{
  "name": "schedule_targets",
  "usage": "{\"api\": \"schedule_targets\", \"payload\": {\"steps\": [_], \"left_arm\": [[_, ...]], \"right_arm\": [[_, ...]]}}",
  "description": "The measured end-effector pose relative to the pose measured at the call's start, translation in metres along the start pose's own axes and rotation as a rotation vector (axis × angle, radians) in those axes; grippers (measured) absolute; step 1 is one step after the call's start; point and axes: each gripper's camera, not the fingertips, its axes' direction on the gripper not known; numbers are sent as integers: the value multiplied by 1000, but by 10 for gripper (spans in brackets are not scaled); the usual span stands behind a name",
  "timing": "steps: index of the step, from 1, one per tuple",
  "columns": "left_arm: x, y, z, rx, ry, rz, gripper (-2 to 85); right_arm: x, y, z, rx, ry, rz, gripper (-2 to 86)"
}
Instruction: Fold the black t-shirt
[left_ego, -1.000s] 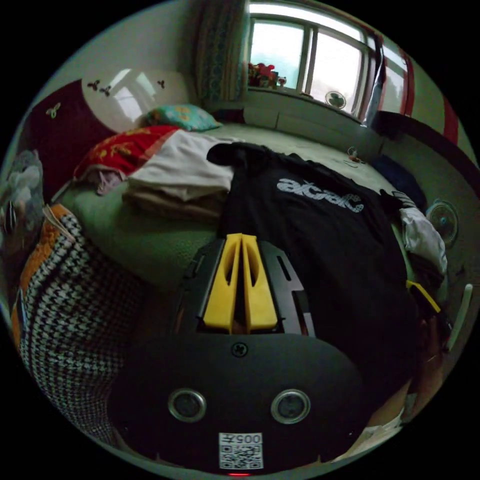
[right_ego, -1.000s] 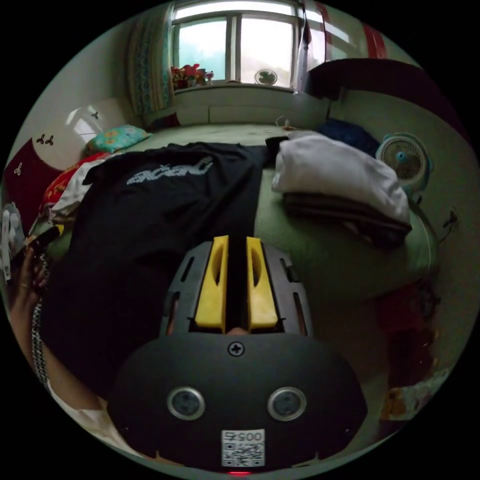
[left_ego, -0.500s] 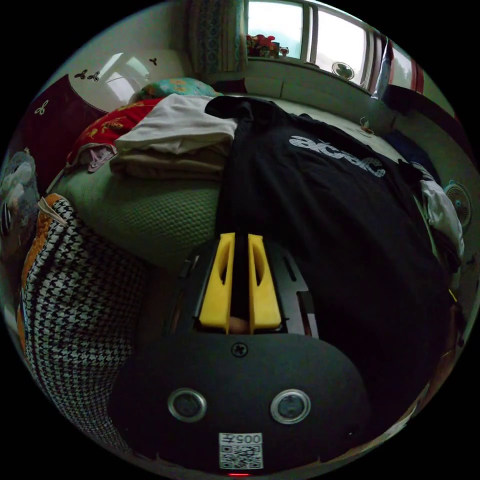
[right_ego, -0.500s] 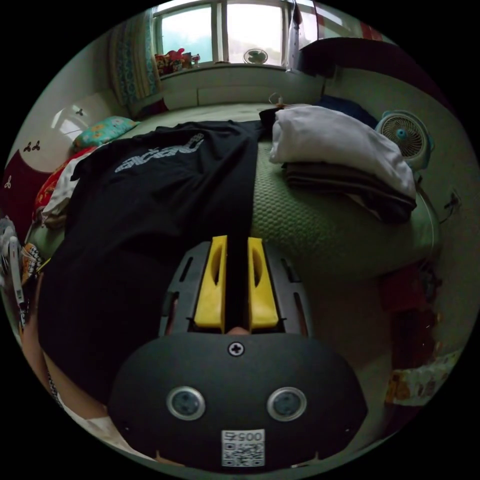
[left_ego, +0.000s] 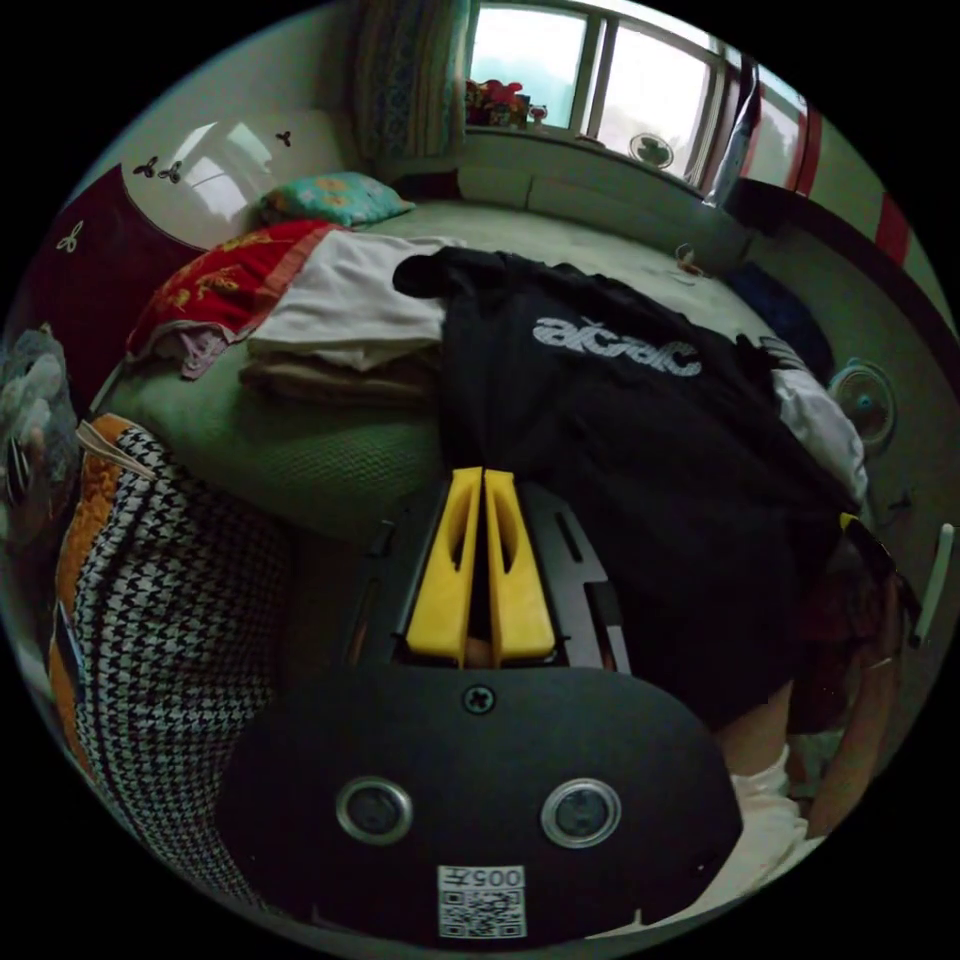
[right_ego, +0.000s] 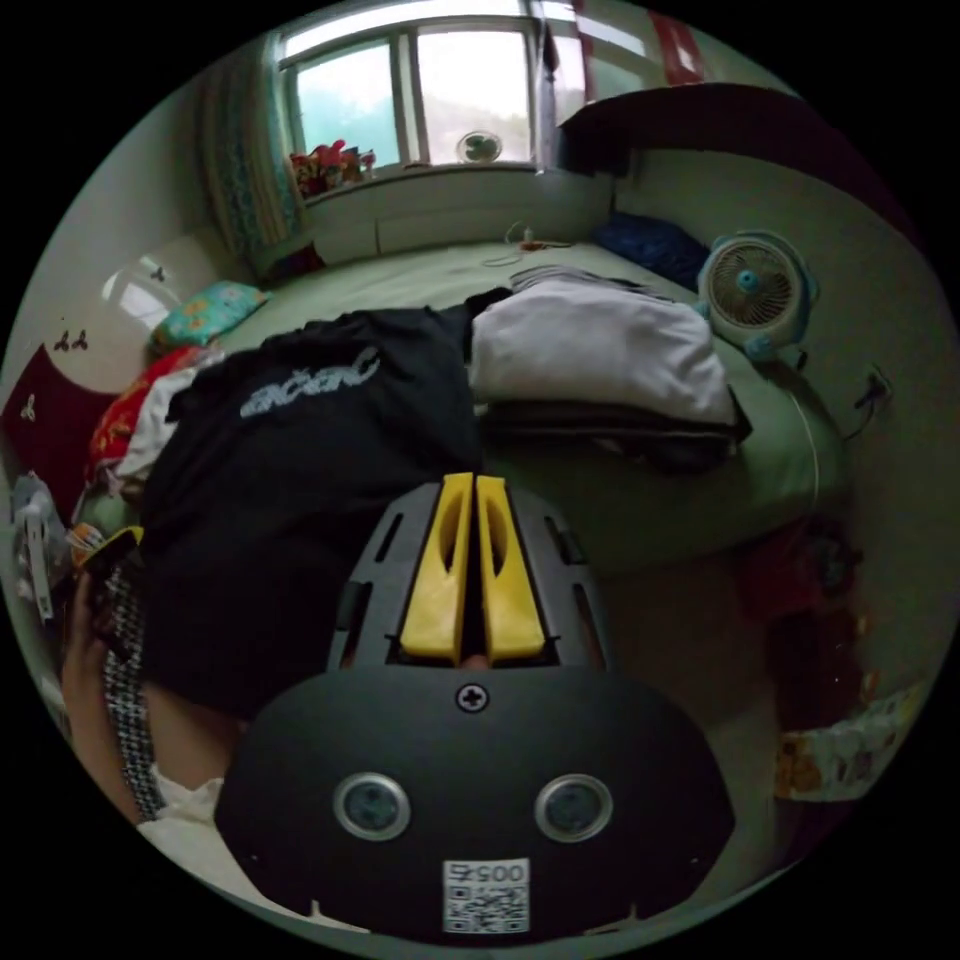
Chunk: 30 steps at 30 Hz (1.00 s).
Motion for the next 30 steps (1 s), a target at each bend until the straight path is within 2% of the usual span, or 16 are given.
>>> {"api": "schedule_targets", "payload": {"steps": [5, 8, 10, 12, 18, 22, 25, 30], "left_arm": [[-23, -6, -13, -28, 10, -29, 1], [-42, -12, 8, -115, 6, -81, 1], [-52, -13, 8, -101, 3, -100, 1], [-59, -16, 5, -80, -2, -102, 1], [-83, -43, 2, -46, -52, -96, 0], [-102, -66, 2, 8, -23, -146, 4], [-114, -101, 1, 69, -32, -144, 12], [-142, -187, 2, 196, -42, -192, 48]], "right_arm": [[9, -16, -6, -9, 45, 41, -17], [1, -21, 26, -110, 90, 42, -16], [-6, -21, 45, -183, 132, 34, -15], [-15, -20, 49, -159, 160, 37, -13], [-51, -52, 52, -92, -60, -49, -10], [-95, -71, 76, -125, -41, -124, -9], [-138, -95, 88, -94, -141, -182, -8], [-258, -187, 102, -27, -335, -421, 12]]}}
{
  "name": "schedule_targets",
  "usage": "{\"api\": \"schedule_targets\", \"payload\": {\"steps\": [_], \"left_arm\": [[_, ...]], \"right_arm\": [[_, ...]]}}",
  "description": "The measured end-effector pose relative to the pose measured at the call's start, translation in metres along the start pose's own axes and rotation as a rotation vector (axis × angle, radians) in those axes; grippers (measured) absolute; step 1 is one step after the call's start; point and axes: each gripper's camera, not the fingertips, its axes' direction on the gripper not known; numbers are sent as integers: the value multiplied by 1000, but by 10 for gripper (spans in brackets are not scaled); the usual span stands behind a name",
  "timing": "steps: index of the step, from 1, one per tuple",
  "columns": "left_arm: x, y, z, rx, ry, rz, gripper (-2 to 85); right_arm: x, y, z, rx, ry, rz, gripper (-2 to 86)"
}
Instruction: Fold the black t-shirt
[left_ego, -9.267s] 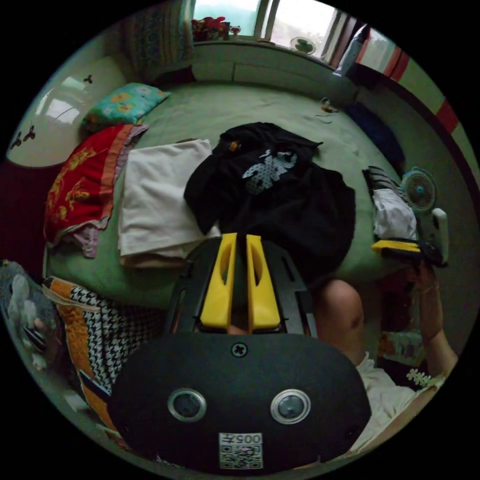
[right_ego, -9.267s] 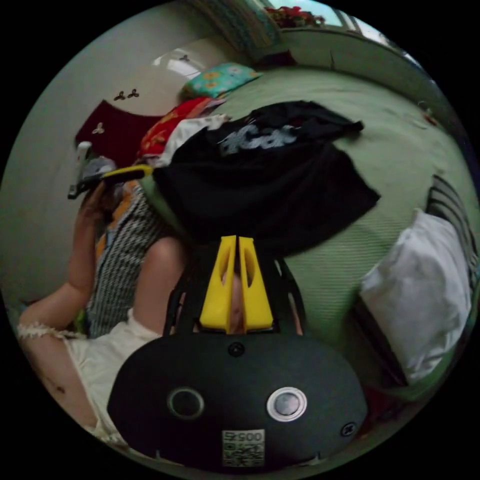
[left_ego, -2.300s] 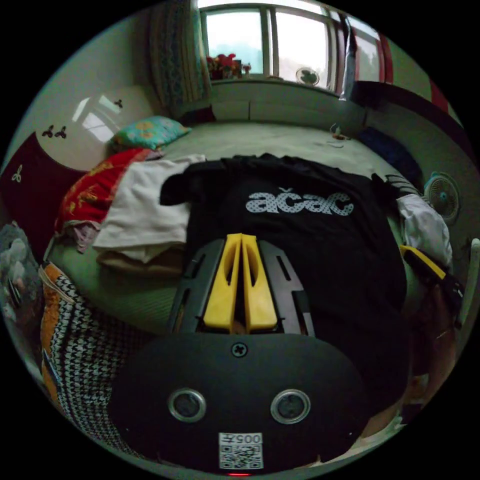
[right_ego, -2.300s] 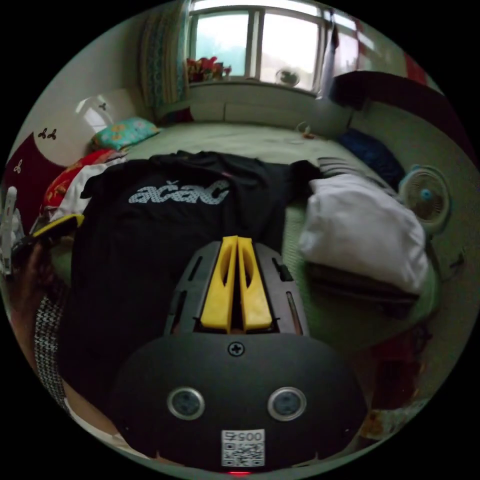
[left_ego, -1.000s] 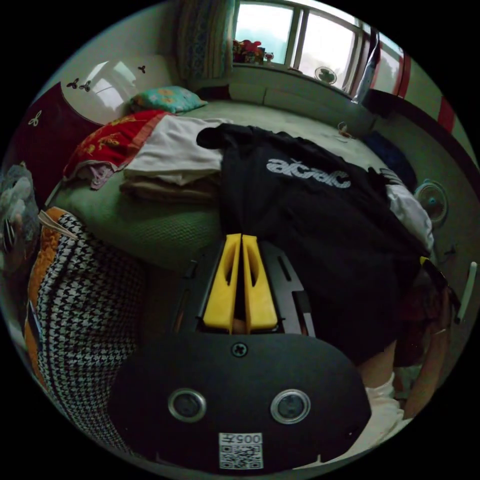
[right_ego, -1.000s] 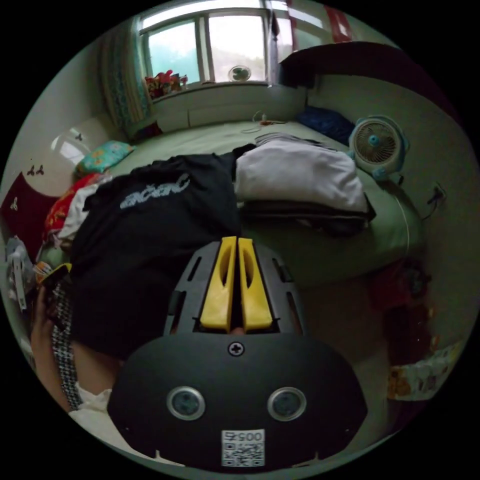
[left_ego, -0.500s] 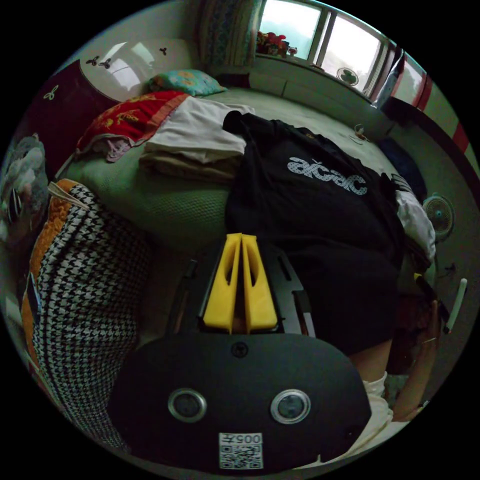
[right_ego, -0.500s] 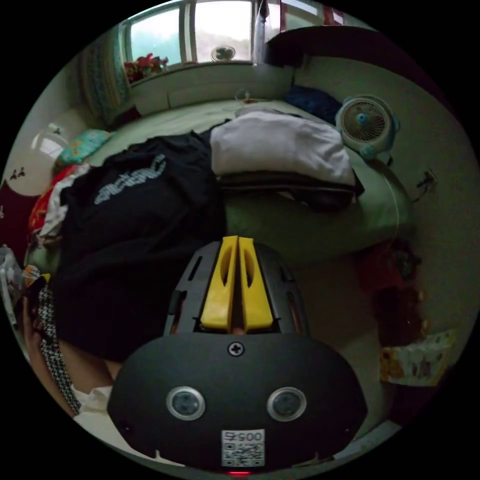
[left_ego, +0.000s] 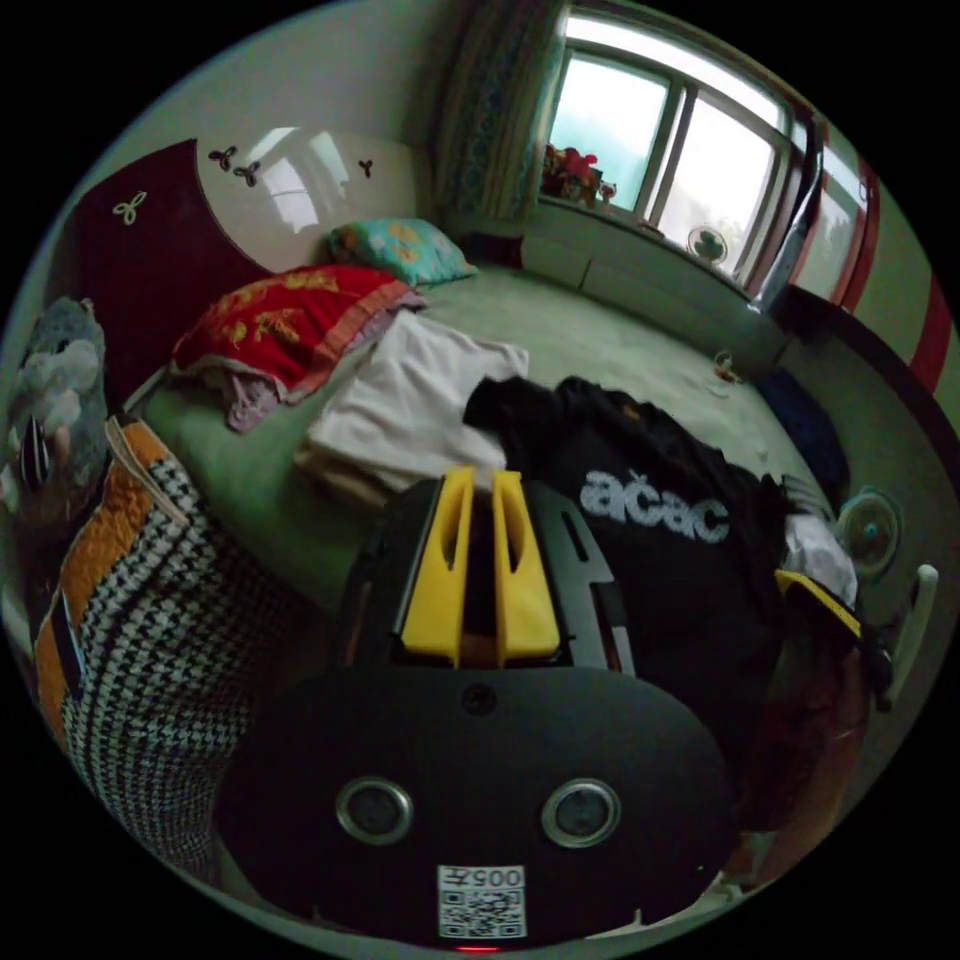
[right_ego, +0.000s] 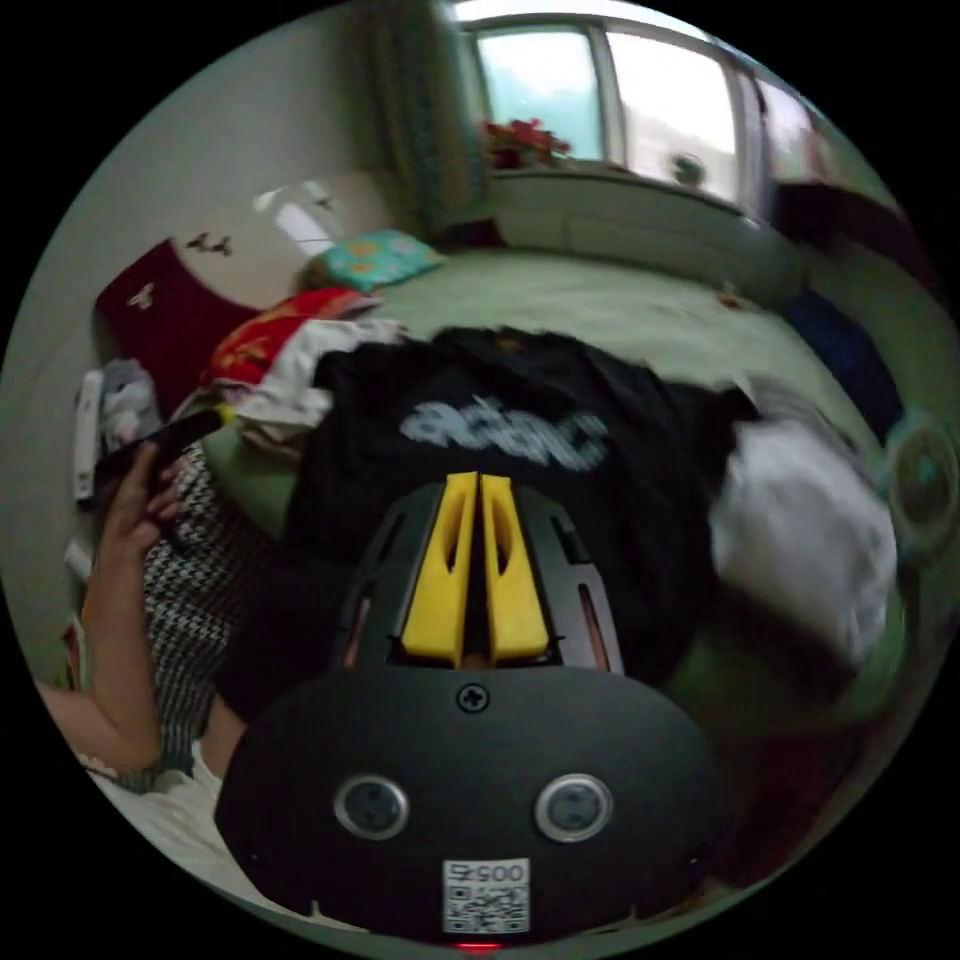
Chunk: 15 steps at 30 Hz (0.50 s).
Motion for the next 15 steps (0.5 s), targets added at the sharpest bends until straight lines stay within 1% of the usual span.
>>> {"api": "schedule_targets", "payload": {"steps": [1, 3, 6, 7, 8, 10, 11, 13, 15], "left_arm": [[-2, -23, 9, 19, -6, -15, 55], [-5, -57, 28, 6, 6, -11, 63], [-14, -102, 73, -51, -32, -70, 72], [-21, -115, 91, -82, -26, -118, 74], [-27, -123, 108, -99, -22, -162, 74], [-32, -128, 129, -86, -49, -172, 71], [-34, -130, 142, -86, -95, -160, 67], [-41, -135, 161, -144, -110, -176, 62], [-46, -143, 171, -147, -64, -188, 60]], "right_arm": [[-9, -17, 6, 7, -17, -33, 18], [-42, -86, 35, 28, -46, -148, 30], [-77, -160, 85, 41, -83, -216, 32], [-82, -172, 99, 34, -94, -220, 33], [-91, -193, 129, -12, -131, -225, 33], [-97, -216, 180, -124, -184, -182, 31], [-98, -224, 209, -173, -214, -148, 30], [-98, -231, 242, -196, -215, -127, 31], [-96, -239, 274, -193, -202, -111, 32]]}}
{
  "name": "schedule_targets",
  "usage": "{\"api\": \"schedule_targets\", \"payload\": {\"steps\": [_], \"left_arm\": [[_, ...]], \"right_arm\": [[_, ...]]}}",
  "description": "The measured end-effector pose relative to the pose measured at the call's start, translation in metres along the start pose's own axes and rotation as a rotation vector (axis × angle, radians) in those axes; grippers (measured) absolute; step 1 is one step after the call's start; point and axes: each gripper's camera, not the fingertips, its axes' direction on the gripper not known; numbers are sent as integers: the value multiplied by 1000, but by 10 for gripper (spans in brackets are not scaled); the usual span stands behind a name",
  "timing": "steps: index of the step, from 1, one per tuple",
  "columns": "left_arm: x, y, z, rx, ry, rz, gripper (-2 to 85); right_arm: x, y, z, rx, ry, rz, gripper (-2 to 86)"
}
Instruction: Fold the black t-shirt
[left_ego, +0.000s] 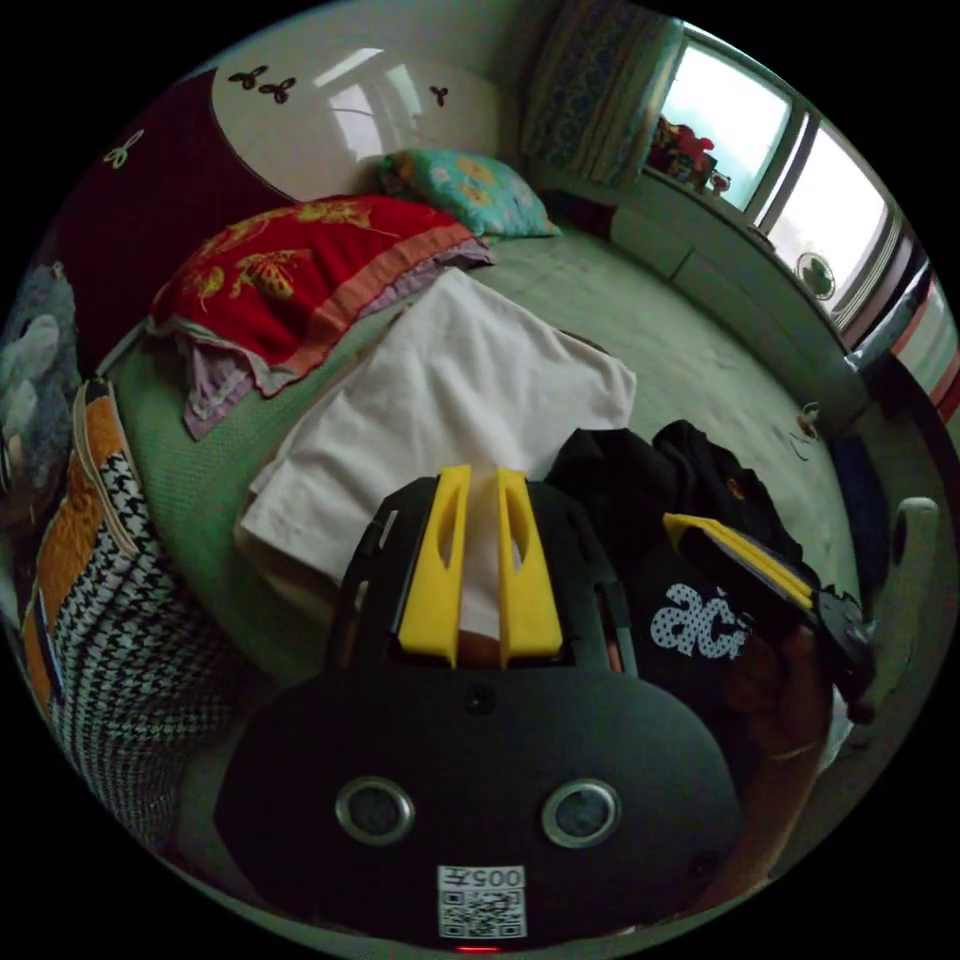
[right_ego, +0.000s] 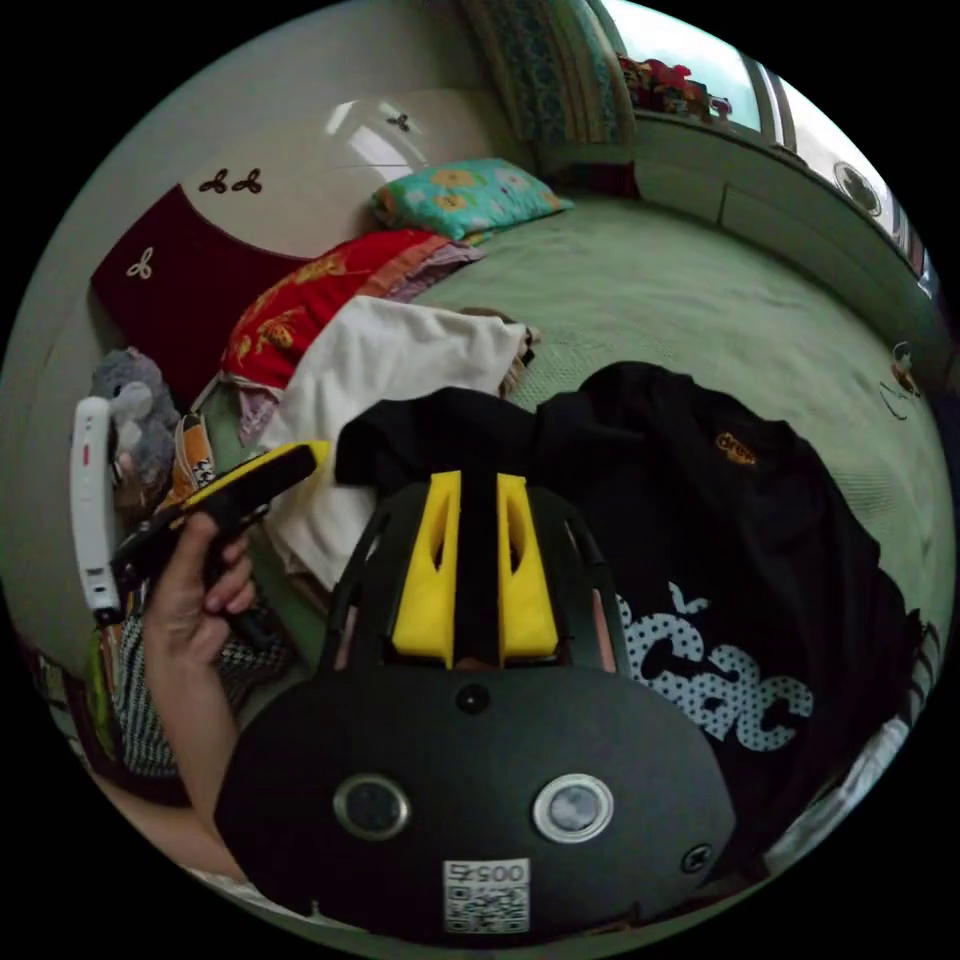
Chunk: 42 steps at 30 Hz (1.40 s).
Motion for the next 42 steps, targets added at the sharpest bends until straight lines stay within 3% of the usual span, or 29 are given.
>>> {"api": "schedule_targets", "payload": {"steps": [5, 10, 13, 28, 34, 42], "left_arm": [[16, -35, 23, -13, 78, 100, 58], [41, -55, 48, -31, 31, 228, 73], [51, -66, 58, -18, -13, 278, 86], [68, -122, 100, -3, 159, 228, 91], [84, -136, 124, -40, 111, 245, 85], [98, -152, 132, -15, 53, 269, 86]], "right_arm": [[5, -35, 29, 9, 73, -23, -4], [26, -49, 37, 46, -10, 48, 1], [30, -55, 43, 83, 56, 49, 31], [62, -113, 117, -4, 21, 66, 52], [78, -127, 124, 20, 30, 87, 20], [125, -137, 120, 97, -101, 188, -8]]}}
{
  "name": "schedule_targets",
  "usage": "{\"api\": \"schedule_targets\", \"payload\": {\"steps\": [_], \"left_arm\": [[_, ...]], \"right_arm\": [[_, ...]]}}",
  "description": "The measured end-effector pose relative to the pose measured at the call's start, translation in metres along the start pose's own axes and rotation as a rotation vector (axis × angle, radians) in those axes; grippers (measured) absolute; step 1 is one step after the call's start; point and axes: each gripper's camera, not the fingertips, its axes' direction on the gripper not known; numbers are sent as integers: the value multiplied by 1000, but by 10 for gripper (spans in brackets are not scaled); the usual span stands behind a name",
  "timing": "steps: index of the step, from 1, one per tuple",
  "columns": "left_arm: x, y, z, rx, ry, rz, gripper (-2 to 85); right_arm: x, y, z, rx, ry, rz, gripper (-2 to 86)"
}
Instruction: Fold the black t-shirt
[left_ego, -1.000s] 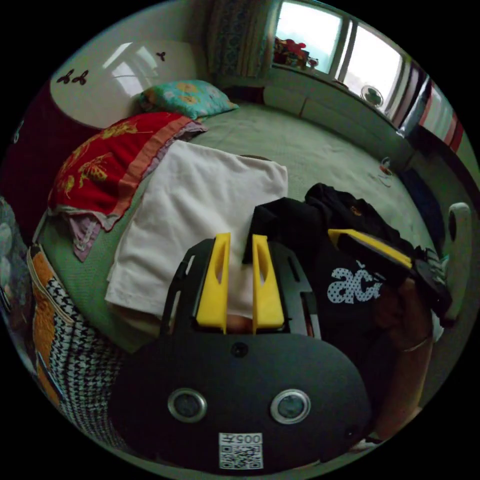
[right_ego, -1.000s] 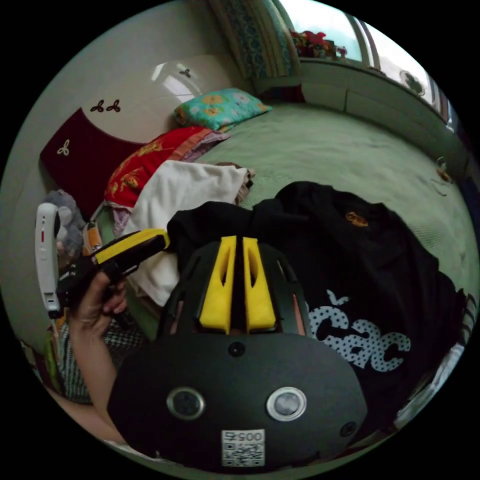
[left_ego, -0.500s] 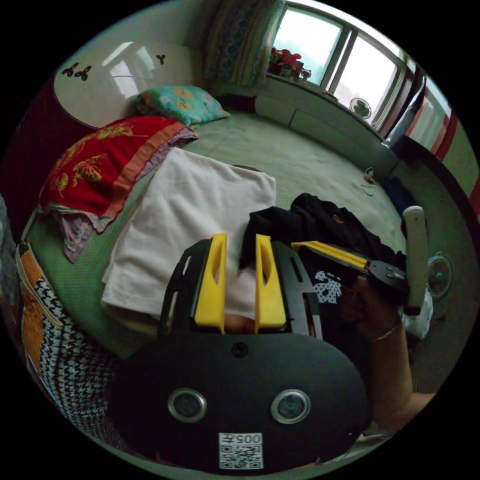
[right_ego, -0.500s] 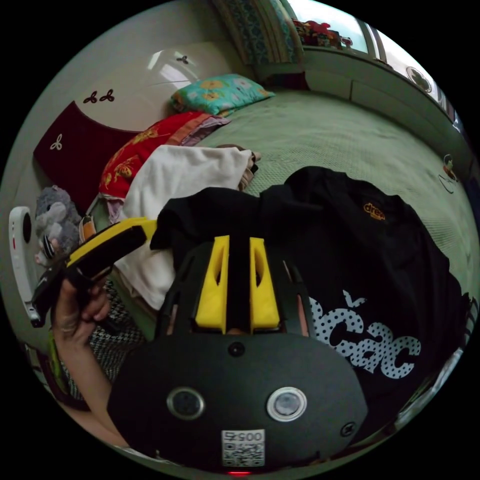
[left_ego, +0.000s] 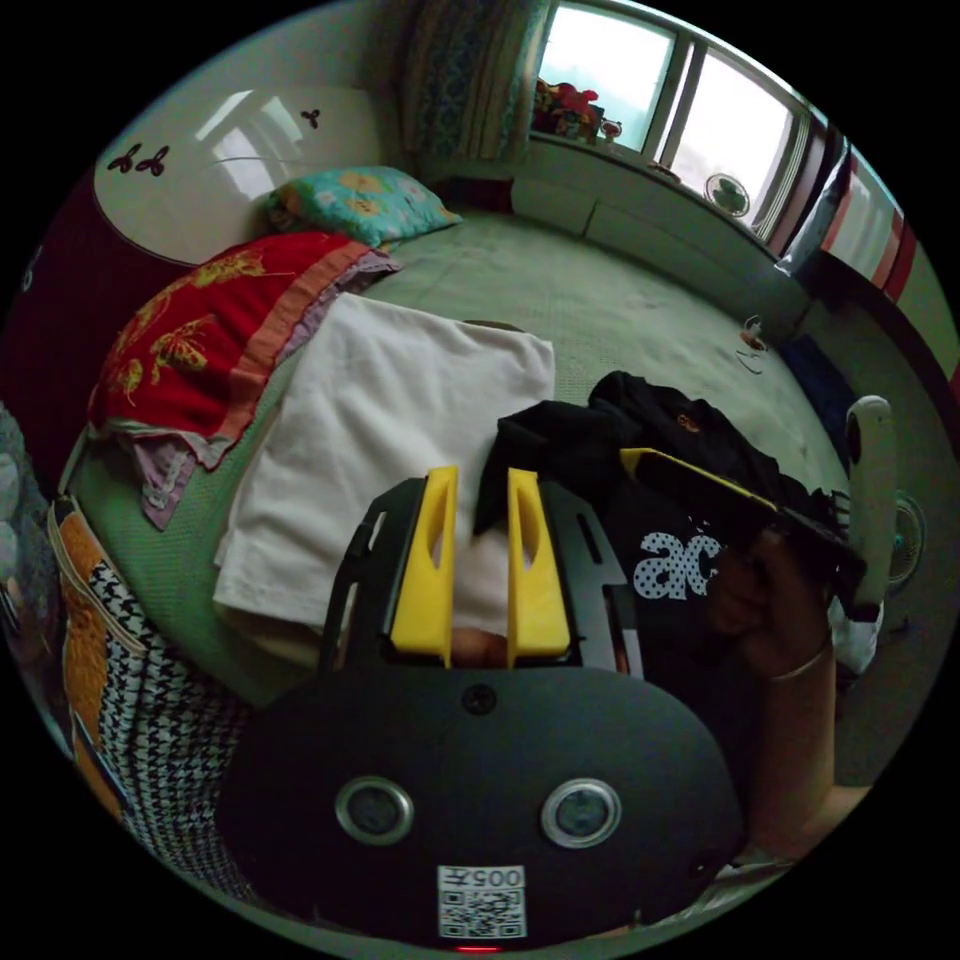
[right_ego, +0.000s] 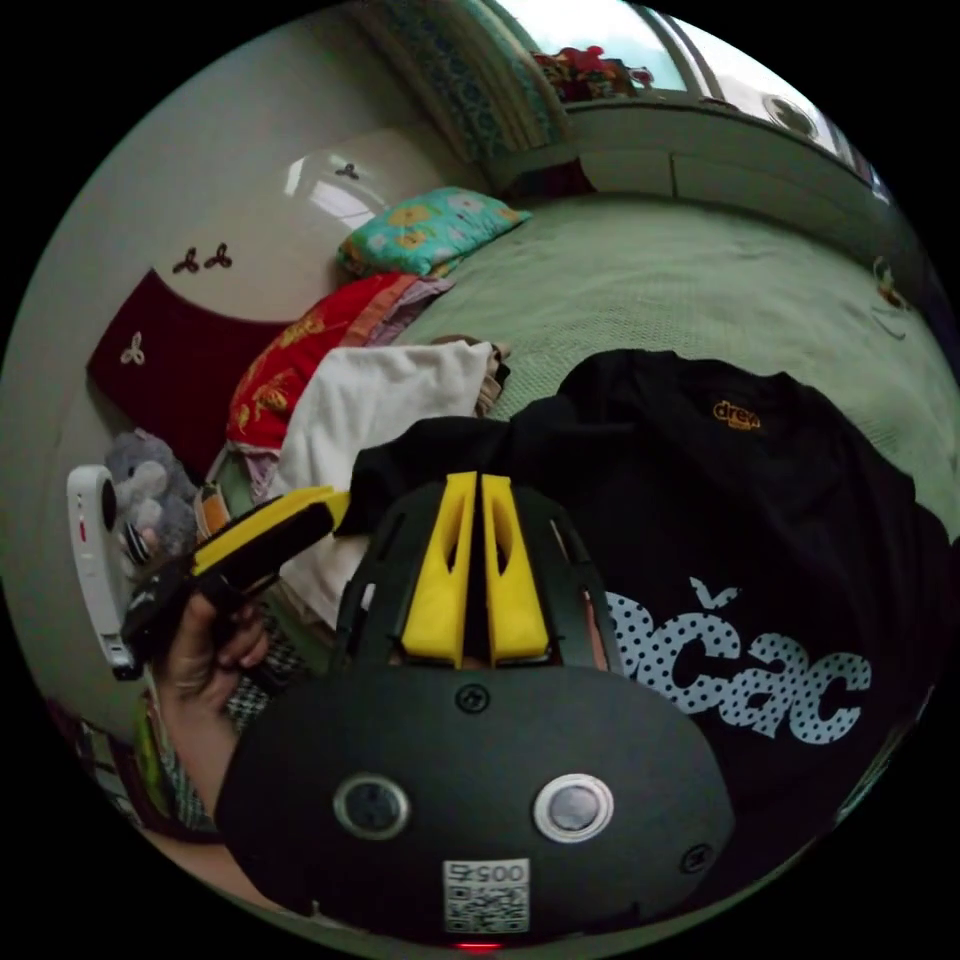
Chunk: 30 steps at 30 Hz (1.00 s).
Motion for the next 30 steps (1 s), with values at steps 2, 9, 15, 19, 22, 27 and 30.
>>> {"api": "schedule_targets", "payload": {"steps": [2, 9, 15, 19, 22, 27, 30], "left_arm": [[-3, -3, -1, 25, 6, -19, 87], [27, -12, 16, -14, 14, 171, 110], [30, -22, 35, -44, -173, 140, 114], [18, -25, 44, -48, -118, 91, 108], [7, -26, 50, -66, -105, 52, 102], [-12, -27, 56, -76, -74, 4, 90], [-22, -27, 57, -74, -55, 5, 82]], "right_arm": [[12, -5, 0, 2, -51, 41, -8], [40, -23, -9, 57, -161, 90, -9], [50, -32, -14, 78, -181, 72, -9], [58, -38, -17, 97, -207, 78, -9], [61, -42, -18, 105, -213, 71, -9], [65, -50, -18, 109, -210, 64, -9], [69, -55, -18, 109, -215, 78, -9]]}}
